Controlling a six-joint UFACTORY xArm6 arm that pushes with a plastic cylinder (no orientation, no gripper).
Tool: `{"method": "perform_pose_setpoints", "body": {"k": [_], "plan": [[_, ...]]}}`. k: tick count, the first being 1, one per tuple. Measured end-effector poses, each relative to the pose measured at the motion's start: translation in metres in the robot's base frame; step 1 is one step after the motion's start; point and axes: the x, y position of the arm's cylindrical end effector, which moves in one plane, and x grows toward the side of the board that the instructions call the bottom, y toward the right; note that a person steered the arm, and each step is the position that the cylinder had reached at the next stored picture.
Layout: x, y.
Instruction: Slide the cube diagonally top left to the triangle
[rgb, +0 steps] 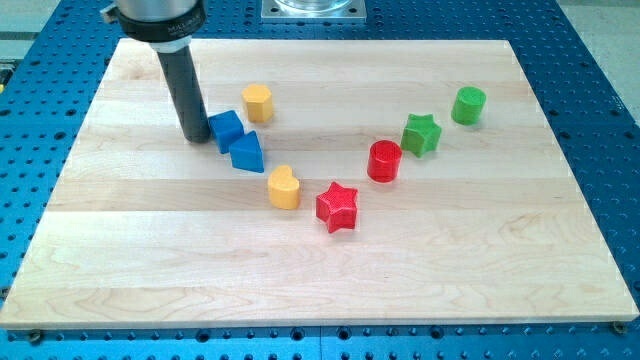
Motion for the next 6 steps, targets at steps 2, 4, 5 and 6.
{"method": "perform_pose_setpoints", "body": {"k": [2,4,5,6], "plan": [[0.009,0.052],[0.043,0.018],[0.046,0.069],[0.043,0.097]]}}
